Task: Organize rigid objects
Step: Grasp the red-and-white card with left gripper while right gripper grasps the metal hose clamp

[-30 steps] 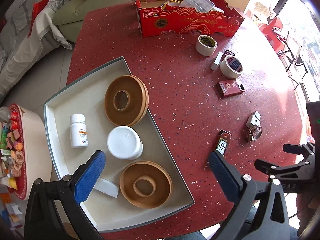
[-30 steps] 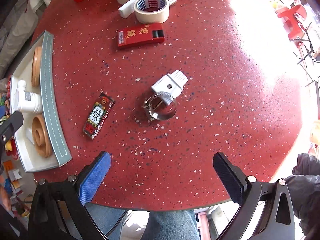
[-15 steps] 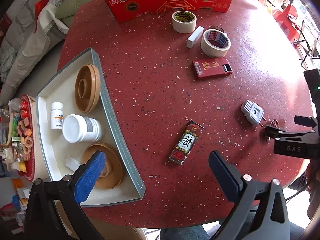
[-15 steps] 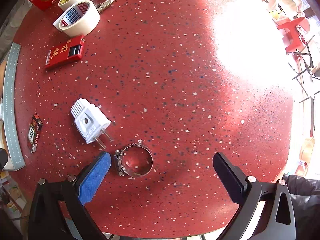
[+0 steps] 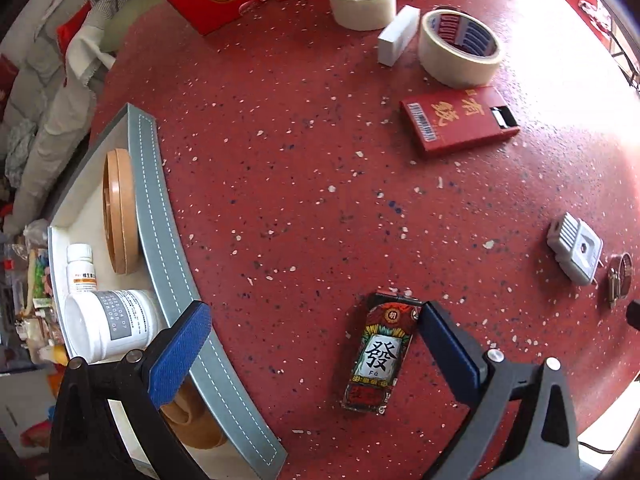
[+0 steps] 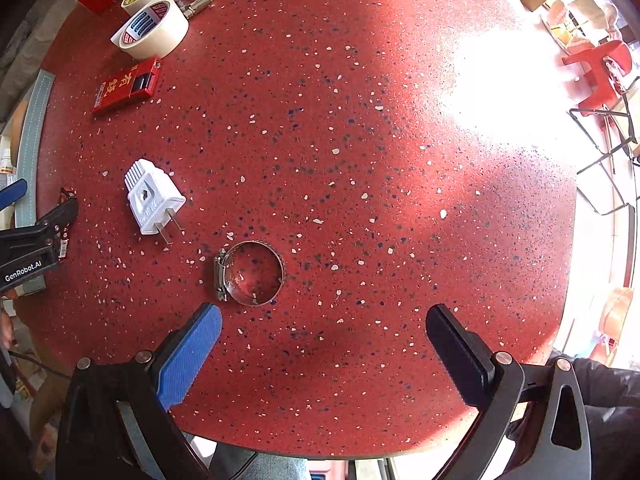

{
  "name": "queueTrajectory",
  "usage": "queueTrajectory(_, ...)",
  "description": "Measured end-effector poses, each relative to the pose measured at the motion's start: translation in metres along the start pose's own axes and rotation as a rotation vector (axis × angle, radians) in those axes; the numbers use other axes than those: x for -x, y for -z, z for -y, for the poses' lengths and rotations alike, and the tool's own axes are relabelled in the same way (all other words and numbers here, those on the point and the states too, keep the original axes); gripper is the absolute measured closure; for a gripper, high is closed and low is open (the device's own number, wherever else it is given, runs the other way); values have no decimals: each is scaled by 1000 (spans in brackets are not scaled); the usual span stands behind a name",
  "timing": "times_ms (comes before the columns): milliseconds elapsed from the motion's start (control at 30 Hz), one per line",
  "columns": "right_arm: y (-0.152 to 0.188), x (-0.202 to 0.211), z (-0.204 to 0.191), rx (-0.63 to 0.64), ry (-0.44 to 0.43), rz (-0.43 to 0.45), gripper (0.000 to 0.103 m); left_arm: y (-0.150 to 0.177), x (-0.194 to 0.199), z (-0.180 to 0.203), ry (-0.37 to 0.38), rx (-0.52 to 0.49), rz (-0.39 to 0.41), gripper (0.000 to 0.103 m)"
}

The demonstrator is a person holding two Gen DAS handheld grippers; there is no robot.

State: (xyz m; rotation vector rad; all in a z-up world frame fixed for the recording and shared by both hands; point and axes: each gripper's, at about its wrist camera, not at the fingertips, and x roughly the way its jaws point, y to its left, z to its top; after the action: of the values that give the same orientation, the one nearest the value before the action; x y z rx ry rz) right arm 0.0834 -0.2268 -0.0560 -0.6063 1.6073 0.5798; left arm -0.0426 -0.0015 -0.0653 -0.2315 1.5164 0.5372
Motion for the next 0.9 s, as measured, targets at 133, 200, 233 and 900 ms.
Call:
queueTrajectory(133,-18,-16,-25,22,-14,-25,0,5,2,-3,54,24,-27,0)
queueTrajectory(200,-22,-24,-31,37,-9,-43,0,12,1,2,73,40,-49,0)
queueTrajectory(233,-25,-28,-33,42,-2,-60,0,15,-2,5,82,49,-64,0)
queueTrajectory(900,-39,-33,-67,169,6,-54,60,20,18,51,218,11,-63,65)
